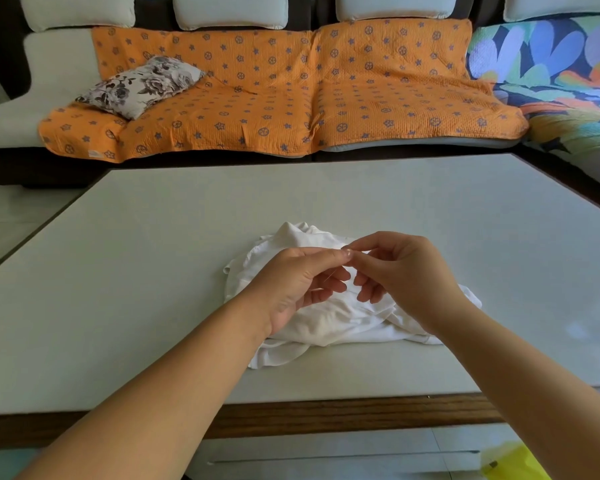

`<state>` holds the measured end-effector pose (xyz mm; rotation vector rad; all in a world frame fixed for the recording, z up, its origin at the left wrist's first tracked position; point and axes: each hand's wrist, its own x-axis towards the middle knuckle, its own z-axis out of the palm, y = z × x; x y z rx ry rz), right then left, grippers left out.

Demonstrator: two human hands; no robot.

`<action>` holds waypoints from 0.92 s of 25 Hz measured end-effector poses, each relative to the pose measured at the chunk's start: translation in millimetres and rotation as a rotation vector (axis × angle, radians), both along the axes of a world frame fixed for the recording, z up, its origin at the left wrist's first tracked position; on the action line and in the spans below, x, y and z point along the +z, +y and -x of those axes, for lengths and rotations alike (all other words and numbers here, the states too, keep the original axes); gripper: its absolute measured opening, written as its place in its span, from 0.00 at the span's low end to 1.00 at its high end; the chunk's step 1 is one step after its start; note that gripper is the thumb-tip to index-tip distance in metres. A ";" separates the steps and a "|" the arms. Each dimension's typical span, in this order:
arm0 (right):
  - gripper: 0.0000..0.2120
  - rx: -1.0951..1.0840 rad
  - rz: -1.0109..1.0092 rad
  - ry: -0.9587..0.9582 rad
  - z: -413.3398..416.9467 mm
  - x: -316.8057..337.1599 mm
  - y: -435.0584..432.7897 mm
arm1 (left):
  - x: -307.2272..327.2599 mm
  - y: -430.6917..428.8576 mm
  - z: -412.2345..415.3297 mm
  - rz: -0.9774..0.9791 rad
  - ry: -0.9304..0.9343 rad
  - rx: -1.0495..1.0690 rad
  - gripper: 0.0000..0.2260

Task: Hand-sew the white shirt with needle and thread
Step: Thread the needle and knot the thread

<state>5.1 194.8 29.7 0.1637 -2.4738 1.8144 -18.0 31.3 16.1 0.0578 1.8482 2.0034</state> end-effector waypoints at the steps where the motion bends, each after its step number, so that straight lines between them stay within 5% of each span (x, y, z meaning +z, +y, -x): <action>1: 0.03 -0.008 -0.020 0.021 0.2 -0.5 -0.8 | 0.0 0.5 0.0 -0.004 -0.005 0.003 0.05; 6: 0.05 0.017 0.017 -0.046 3.5 0.3 -0.3 | 2.1 -4.3 -0.3 -0.030 0.039 -0.042 0.09; 14: 0.10 0.233 0.499 -0.423 7.4 0.3 7.8 | 2.4 -8.3 0.9 -0.016 0.204 -0.104 0.09; 23: 0.13 0.253 0.553 -0.390 5.2 -0.1 5.1 | 0.4 -9.5 2.3 -0.054 0.174 -0.012 0.04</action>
